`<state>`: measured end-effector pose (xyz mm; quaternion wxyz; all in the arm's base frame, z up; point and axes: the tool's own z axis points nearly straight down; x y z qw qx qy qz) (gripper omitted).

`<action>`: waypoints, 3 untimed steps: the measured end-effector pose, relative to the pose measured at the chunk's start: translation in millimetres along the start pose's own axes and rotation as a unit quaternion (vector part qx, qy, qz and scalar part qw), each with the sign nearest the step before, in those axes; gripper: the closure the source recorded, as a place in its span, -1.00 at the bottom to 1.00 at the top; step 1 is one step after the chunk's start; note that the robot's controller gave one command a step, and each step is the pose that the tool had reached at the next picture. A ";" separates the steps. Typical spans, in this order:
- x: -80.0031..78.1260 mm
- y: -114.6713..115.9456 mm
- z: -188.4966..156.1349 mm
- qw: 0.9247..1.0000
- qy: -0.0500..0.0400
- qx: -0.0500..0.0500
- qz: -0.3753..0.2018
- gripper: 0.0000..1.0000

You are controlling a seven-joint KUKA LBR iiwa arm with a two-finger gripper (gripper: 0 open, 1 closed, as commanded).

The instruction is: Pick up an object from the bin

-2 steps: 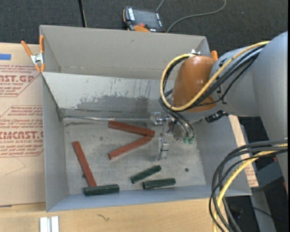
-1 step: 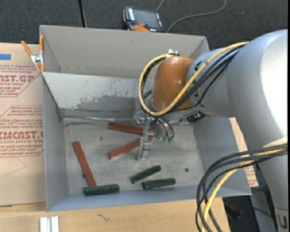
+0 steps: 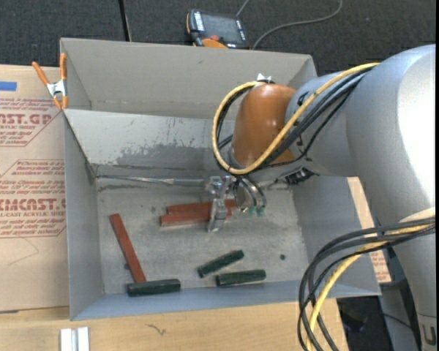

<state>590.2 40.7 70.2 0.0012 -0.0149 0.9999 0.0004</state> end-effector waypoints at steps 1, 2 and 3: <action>14.5 -4.7 -8.2 0.988 0.001 0.000 -0.152 1.00; 18.1 6.2 -116.5 0.987 -0.004 0.001 -0.158 1.00; 15.4 8.0 -172.9 0.988 -0.003 0.001 -0.152 1.00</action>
Offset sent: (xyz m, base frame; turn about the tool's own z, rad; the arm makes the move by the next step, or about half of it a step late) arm -0.0141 -0.0056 0.0087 -0.3034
